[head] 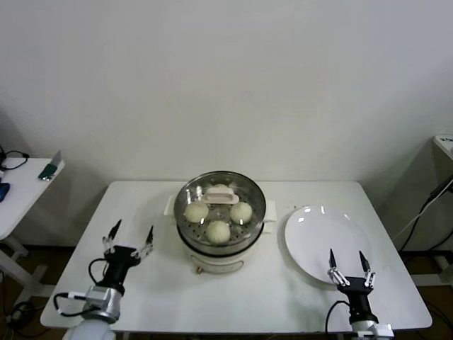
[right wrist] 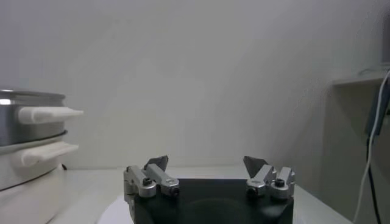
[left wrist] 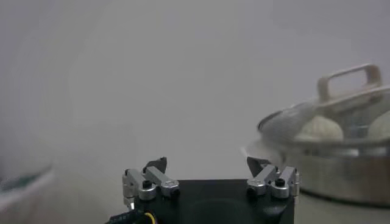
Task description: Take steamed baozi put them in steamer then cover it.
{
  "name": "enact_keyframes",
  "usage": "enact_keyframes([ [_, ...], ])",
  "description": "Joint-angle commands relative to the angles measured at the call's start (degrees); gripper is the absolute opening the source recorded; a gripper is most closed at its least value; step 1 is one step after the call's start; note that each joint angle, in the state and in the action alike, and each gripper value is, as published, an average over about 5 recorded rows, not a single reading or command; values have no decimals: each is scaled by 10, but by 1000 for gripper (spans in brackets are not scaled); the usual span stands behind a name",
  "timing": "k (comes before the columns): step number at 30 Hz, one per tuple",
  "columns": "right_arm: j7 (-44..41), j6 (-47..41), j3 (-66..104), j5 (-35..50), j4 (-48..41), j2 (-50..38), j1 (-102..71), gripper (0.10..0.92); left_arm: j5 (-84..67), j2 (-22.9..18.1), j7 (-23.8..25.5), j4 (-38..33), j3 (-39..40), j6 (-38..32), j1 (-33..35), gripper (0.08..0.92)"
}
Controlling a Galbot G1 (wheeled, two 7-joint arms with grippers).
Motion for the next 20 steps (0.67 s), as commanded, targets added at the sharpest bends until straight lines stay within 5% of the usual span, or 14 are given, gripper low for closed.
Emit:
enact_keyframes([
  [1,2,-5,-4,-2,-8,1,2,823,-140,8,2,90,-41,-84,31,823],
  [20,1,-8,-11,-4,-9,1,1,823,-122,-8,7,91,-34,-103,35,823],
])
